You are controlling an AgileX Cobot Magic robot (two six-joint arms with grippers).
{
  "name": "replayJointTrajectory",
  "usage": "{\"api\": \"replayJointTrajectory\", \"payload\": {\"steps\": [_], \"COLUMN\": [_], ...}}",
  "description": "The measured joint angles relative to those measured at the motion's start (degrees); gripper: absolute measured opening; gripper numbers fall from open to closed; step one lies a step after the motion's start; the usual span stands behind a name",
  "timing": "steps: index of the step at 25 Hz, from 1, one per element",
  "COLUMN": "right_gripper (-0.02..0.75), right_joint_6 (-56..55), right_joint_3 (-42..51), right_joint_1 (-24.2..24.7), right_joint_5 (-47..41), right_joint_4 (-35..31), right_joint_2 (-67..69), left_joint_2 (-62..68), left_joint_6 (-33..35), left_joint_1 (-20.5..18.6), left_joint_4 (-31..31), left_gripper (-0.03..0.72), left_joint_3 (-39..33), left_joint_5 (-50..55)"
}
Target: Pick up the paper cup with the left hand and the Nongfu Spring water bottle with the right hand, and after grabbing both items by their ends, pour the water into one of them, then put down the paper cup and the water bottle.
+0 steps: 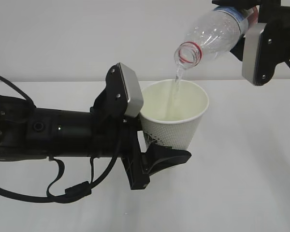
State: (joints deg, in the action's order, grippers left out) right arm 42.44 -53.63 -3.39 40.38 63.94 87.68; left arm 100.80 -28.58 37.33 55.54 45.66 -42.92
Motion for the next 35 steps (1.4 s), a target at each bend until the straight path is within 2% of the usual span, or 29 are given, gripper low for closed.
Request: {"api": "replayJointTrajectory", "payload": {"steps": [35], "right_gripper": [0.512], "right_joint_6": [0.92], "right_joint_3": [0.0], "right_joint_1": [0.0], "right_joint_5": [0.35], "right_joint_4": [-0.05], "right_joint_2": [0.0], "left_joint_2": [0.0], "left_joint_6": [0.0], "left_joint_1": [0.0], "left_joint_4": [0.04], "left_gripper": [0.528], "left_joint_3": [0.0], "left_joint_5": [-1.13]}}
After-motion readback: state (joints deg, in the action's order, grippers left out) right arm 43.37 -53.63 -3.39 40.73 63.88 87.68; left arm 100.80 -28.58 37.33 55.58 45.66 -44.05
